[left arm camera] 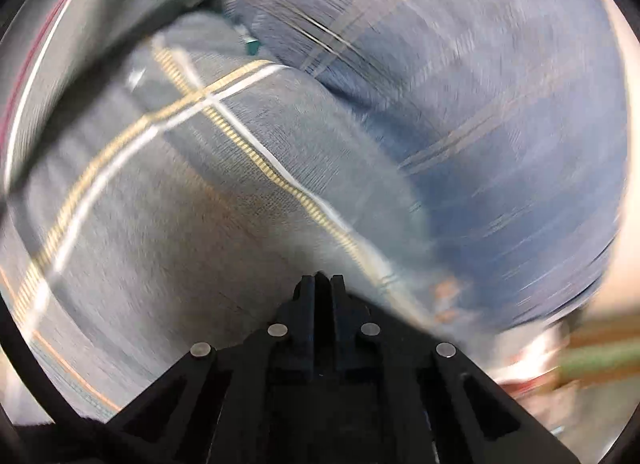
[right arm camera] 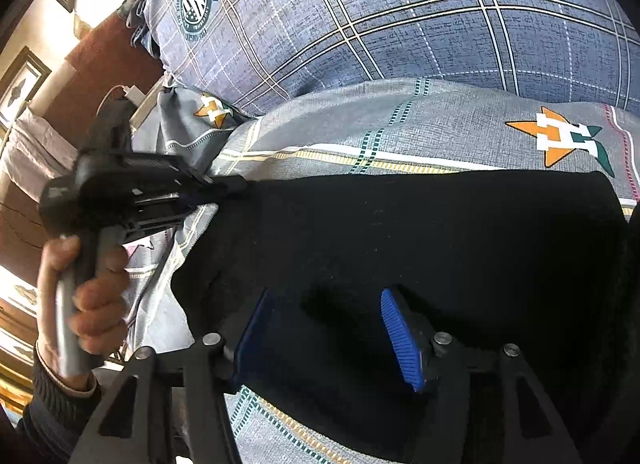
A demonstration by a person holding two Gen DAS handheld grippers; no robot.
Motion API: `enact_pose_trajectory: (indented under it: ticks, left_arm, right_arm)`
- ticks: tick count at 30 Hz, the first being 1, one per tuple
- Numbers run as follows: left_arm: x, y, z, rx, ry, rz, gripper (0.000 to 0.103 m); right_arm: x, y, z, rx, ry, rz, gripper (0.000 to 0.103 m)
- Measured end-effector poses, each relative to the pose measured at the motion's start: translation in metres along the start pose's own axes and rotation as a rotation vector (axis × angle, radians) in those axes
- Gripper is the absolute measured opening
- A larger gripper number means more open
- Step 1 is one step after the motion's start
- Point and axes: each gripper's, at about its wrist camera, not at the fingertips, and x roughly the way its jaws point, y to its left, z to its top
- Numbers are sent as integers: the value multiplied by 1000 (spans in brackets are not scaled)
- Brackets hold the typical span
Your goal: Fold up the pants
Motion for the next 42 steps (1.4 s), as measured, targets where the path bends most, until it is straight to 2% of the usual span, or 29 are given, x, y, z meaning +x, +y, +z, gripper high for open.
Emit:
enact_pose_trajectory:
  ticks: [1, 5, 6, 9, 11, 13, 15, 16, 19, 21, 22, 23, 26, 28, 30, 31, 32, 34, 36, 37, 38, 39, 41, 42]
  left_arm:
    - [-2, 5, 2, -24, 1, -16, 5]
    - [-4, 6, 2, 6, -51, 142, 5]
    - [-8, 9, 3, -11, -63, 154, 6]
    - [-23, 12, 0, 1, -74, 128, 24]
    - [-34, 12, -11, 28, -89, 130, 60]
    - [-42, 13, -33, 76, -101, 121, 64]
    - [-35, 13, -51, 131, -76, 150, 64]
    - [-24, 13, -57, 150, -28, 154, 64]
    - [3, 15, -68, 130, 83, 109, 62]
    - [1, 7, -71, 162, 33, 139, 54]
    - [0, 1, -72, 189, 19, 149, 39]
    - [-1, -3, -72, 199, 7, 145, 33]
    - [1, 4, -71, 169, -1, 147, 33]
    - [9, 12, -67, 123, 12, 149, 38]
    - [11, 12, -66, 116, 7, 145, 38]
    - [10, 8, -67, 139, 0, 163, 34]
    - [8, 0, -71, 187, -17, 178, 13]
    - [0, -20, -81, 279, -67, 201, 11]
    - [-10, -32, -88, 319, -117, 179, 11]
    - [-14, -36, -91, 329, -132, 165, 11]
    - [-18, -40, -93, 341, -147, 156, 11]
    - [-21, -45, -95, 357, -164, 153, 11]
    - [-27, -56, -103, 405, -205, 150, 11]
    - [-31, -61, -107, 428, -223, 147, 11]
  right_arm:
    - [0, 0, 0, 0, 1, 0, 61]
    - [1, -2, 1, 4, 2, 1, 62]
    - [1, -2, 1, 2, 2, -1, 62]
    - [2, 1, 0, -21, 4, -13, 64]
    - [2, 3, 0, -30, 3, -16, 67]
    - [3, 6, 1, -37, 4, -25, 68]
    - [3, 7, 1, -38, 3, -31, 68]
    - [3, 7, 1, -37, -1, -34, 68]
    - [2, 7, -1, -27, -9, -35, 68]
    - [-1, 4, -2, -7, -9, -23, 68]
    - [-2, 3, -2, 2, -9, -17, 68]
    - [-3, 1, -2, 16, -8, -7, 68]
    - [-6, -6, -2, 44, 9, 27, 68]
    - [-8, -8, 0, 50, 21, 39, 68]
    - [-9, -11, 1, 76, 25, 55, 68]
    - [-9, -13, 1, 90, 26, 66, 68]
    - [-8, -15, 1, 99, 28, 72, 68]
    - [-8, -15, 1, 102, 35, 77, 68]
    - [-8, -14, 1, 102, 45, 72, 67]
    - [-10, -14, 1, 105, 42, 67, 57]
    - [-11, -14, 2, 106, 38, 53, 43]
    - [-11, -14, 2, 105, 43, 35, 37]
    - [-7, -18, 1, 109, 63, -2, 20]
    - [-9, -21, 1, 115, 57, 11, 19]
